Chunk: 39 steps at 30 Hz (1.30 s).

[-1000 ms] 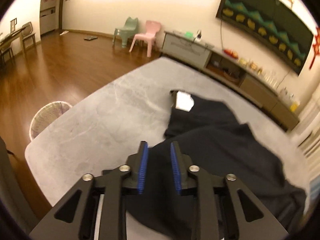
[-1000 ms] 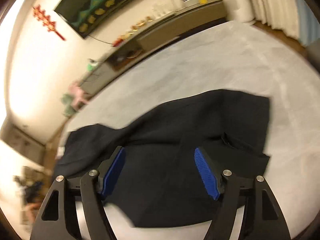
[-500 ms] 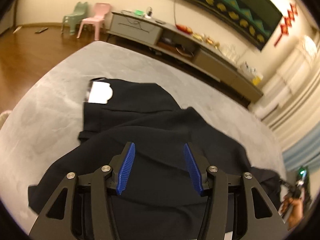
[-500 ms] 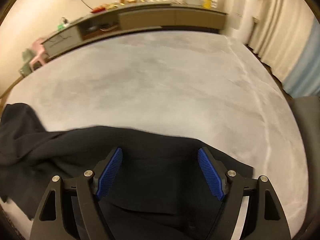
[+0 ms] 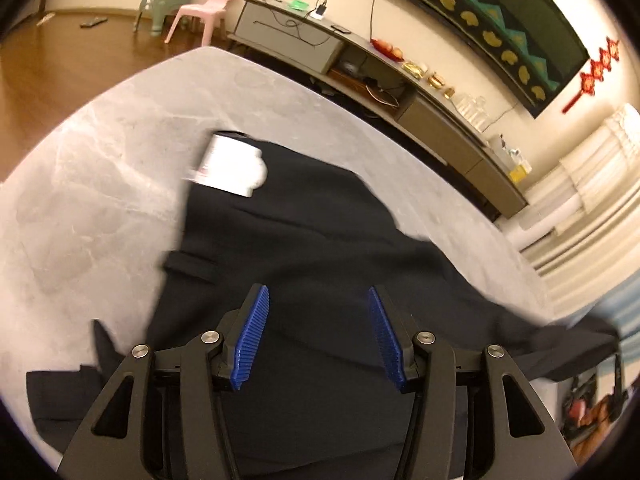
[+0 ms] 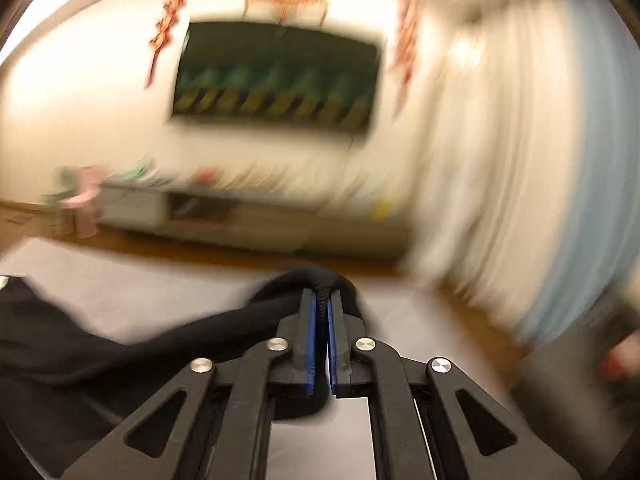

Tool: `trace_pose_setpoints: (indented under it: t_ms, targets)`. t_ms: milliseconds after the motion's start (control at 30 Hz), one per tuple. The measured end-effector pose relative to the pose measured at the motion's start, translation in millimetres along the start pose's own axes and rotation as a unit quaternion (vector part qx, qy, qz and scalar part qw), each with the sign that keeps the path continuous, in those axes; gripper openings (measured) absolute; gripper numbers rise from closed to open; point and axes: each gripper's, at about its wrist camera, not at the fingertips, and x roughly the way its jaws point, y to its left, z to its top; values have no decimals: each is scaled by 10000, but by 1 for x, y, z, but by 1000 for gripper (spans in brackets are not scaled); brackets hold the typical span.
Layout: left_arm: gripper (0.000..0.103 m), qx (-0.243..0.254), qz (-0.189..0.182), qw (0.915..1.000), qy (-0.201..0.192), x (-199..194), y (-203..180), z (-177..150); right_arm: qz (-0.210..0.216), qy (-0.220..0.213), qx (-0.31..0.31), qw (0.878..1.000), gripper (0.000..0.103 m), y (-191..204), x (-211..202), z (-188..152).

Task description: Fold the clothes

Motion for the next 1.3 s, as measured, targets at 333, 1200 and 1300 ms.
trace_pose_setpoints:
  t_ms: [333,1200,1300]
  targets:
    - [54,-178,-200,9989,388,6,3,-11,608,3600,2895,8848,48,-101,88,-145]
    - [66,1717,2850,9392,851,133,-25,100,672,2358,1004,9643,7,-29,175,-62]
    - [63,1492,3385,9284,340,116,-21,114,476,2379,1455,9592,62,-46,188,-77]
